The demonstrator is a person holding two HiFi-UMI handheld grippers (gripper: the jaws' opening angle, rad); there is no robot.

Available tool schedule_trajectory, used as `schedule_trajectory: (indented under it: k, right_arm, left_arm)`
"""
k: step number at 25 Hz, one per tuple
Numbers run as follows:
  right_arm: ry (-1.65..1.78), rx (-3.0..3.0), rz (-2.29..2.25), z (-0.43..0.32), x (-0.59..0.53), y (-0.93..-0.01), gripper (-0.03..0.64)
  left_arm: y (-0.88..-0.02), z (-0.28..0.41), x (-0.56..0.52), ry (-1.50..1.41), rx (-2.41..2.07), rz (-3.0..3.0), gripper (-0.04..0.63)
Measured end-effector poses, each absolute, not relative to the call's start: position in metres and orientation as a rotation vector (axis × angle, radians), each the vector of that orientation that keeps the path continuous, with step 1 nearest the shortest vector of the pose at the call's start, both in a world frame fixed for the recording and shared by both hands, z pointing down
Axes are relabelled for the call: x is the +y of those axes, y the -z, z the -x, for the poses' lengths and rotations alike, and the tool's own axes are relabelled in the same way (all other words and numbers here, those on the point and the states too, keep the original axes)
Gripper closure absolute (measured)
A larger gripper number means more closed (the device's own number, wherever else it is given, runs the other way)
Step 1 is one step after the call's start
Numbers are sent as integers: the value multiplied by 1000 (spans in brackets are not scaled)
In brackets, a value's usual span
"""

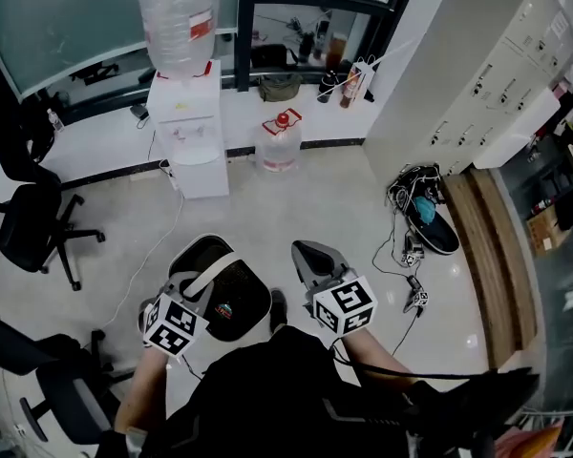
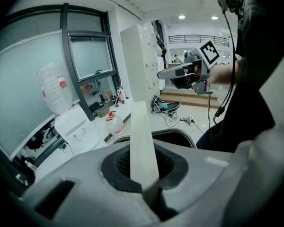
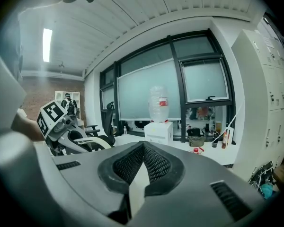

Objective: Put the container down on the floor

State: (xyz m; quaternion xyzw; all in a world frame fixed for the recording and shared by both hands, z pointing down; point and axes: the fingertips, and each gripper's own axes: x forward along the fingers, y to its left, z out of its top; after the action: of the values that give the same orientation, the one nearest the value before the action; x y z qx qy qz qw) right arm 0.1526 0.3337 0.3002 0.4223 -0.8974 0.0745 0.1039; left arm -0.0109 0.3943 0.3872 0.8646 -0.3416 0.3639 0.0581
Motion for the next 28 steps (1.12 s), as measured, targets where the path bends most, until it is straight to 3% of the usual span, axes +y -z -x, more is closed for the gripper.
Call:
schedule_trajectory:
  k: [28]
  right_arm:
    - [-280,-2717,-1161,-249,99,-306,618]
  left_arm:
    - [-359,-80,166,-1077,-1153,-2571,580]
